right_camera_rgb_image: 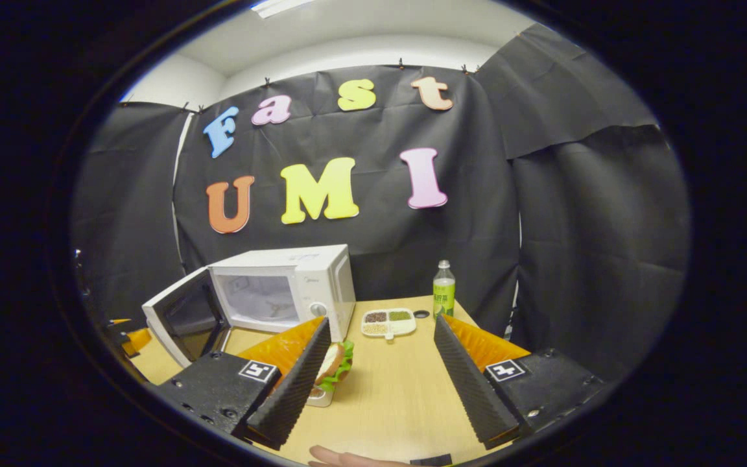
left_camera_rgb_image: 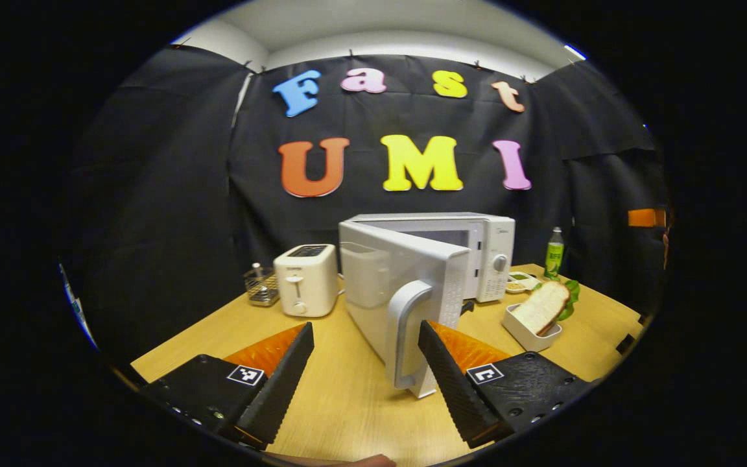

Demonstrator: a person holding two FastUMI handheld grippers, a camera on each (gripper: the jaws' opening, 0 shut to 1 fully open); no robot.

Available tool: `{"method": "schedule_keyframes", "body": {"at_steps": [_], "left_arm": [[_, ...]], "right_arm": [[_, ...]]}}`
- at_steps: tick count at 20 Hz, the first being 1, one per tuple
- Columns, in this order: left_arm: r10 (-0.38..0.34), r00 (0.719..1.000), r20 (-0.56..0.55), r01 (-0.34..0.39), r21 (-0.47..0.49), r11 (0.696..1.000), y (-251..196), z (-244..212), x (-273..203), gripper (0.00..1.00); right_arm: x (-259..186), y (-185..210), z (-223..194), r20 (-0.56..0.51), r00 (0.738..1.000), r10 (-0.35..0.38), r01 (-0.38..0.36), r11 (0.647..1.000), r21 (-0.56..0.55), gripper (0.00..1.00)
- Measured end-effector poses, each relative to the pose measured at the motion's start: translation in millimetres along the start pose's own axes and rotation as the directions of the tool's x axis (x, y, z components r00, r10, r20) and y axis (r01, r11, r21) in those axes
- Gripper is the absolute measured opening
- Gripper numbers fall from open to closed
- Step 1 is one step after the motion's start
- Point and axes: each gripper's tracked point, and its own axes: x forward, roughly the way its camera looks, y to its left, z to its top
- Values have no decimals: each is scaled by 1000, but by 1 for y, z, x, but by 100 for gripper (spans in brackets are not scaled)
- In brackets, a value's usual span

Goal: Open the microwave oven with the left hand, put the food in, and close the microwave oven.

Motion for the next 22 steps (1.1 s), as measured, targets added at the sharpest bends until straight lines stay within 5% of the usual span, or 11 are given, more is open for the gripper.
{"method": "schedule_keyframes", "body": {"at_steps": [3, 4, 6, 10, 14, 15, 17, 18, 19, 20, 22], "left_arm": [[33, 999, 15, -32, -76, 997, 22, 12, -17, 84], [44, 999, 21, -42, -79, 996, 27, 16, -20, 84], [58, 998, 26, -56, -83, 995, 35, 25, -25, 95], [66, 995, 79, -62, -50, 997, 33, 55, -27, 95], [87, 985, 149, -85, -21, 996, 28, 92, -31, 95], [88, 984, 158, -85, -23, 996, 25, 99, -32, 95], [89, 981, 173, -85, -27, 996, 18, 110, -33, 95], [90, 979, 181, -86, -27, 996, 16, 114, -34, 95], [91, 979, 181, -88, -26, 996, 13, 116, -36, 95], [94, 979, 179, -93, -14, 996, 10, 117, -38, 84], [103, 979, 174, -108, 19, 994, 2, 116, -41, 95]], "right_arm": [[21, -3, -2, -37, 999, -7, 7, 1000, -7, 94], [28, 0, -2, -52, 999, 1, -2, 1000, -11, 100], [42, 7, -6, -93, 995, 25, -26, 1000, -13, 100], [71, 21, -30, -262, 958, 115, -109, 993, 39, 95], [98, 32, -71, -481, 838, 259, -211, 965, 153, 100], [104, 31, -79, -526, 801, 286, -222, 958, 183, 90], [115, 38, -96, -595, 716, 366, -248, 929, 274, 99], [121, 43, -102, -619, 670, 411, -257, 910, 327, 88], [125, 47, -108, -639, 626, 448, -263, 892, 368, 98], [130, 50, -111, -652, 588, 478, -264, 876, 404, 84], [140, 54, -121, -664, 528, 529, -255, 845, 471, 91]]}}
